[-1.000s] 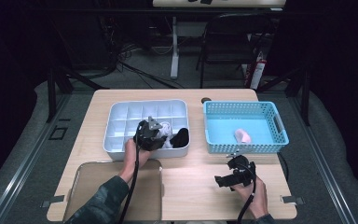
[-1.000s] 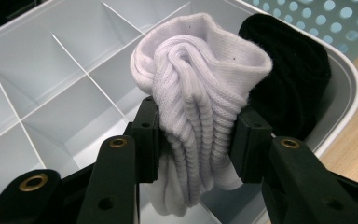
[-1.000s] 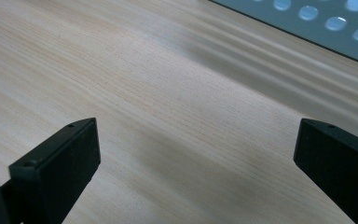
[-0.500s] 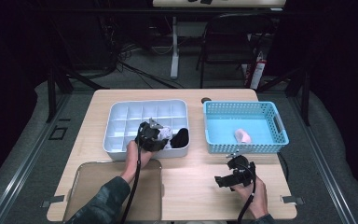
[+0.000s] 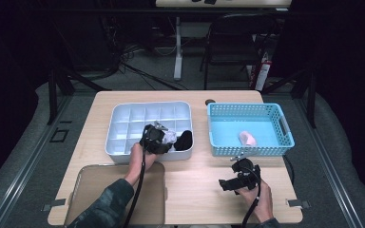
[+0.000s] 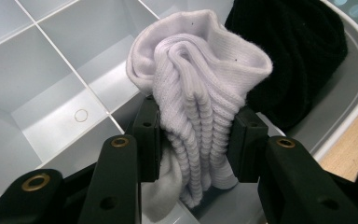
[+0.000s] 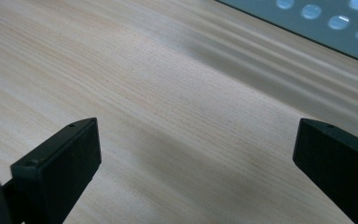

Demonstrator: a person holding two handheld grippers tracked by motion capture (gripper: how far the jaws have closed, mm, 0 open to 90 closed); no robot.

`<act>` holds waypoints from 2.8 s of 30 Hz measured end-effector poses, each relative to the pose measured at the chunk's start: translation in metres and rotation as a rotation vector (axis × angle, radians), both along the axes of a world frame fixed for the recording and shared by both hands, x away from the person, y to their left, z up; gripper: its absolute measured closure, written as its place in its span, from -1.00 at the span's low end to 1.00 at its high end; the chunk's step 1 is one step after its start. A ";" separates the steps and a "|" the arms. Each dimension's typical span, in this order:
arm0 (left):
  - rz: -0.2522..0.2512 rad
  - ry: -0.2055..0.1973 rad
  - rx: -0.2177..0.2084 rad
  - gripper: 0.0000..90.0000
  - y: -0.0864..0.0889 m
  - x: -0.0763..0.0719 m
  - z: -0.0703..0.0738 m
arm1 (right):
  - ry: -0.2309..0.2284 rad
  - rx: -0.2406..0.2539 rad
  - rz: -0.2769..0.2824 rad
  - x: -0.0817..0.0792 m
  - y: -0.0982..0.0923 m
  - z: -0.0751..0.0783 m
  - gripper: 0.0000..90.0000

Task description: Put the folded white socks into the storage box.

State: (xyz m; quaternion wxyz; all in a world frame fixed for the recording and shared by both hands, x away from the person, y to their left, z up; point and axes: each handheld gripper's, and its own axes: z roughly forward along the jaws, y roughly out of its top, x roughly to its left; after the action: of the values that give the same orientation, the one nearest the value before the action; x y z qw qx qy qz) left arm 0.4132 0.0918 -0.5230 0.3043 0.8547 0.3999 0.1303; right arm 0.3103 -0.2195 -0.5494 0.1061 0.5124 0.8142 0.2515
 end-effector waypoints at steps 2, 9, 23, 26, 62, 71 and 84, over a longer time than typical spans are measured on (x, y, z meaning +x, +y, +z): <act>-0.001 0.006 -0.004 0.38 0.000 0.001 -0.001 | -0.002 0.006 0.000 0.000 0.000 0.000 -0.99; -0.017 0.030 -0.028 0.15 0.008 0.001 0.011 | -0.002 -0.003 0.001 -0.001 0.000 0.001 -0.99; -0.020 0.030 -0.045 -0.16 0.023 -0.006 0.034 | -0.004 0.002 -0.004 -0.001 0.000 0.001 -0.98; -0.027 0.047 -0.045 -0.03 0.025 -0.005 0.031 | 0.000 -0.006 0.003 -0.001 0.000 0.001 -0.98; -0.073 0.126 -0.004 0.74 0.014 0.002 0.004 | -0.012 0.005 0.010 -0.002 0.001 0.002 -0.95; -0.066 0.093 -0.035 0.05 0.022 -0.001 0.028 | -0.017 0.012 0.005 -0.002 0.001 0.003 -0.95; -0.049 0.024 -0.054 -0.32 0.020 -0.010 0.039 | -0.025 0.021 -0.001 -0.003 -0.002 0.006 -0.95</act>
State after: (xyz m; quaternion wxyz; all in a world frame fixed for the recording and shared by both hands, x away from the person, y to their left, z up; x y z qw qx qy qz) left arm 0.4028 0.1122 -0.4841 0.3254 0.8572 0.3859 0.1020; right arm 0.3072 -0.2211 -0.5430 0.1111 0.5107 0.8098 0.2665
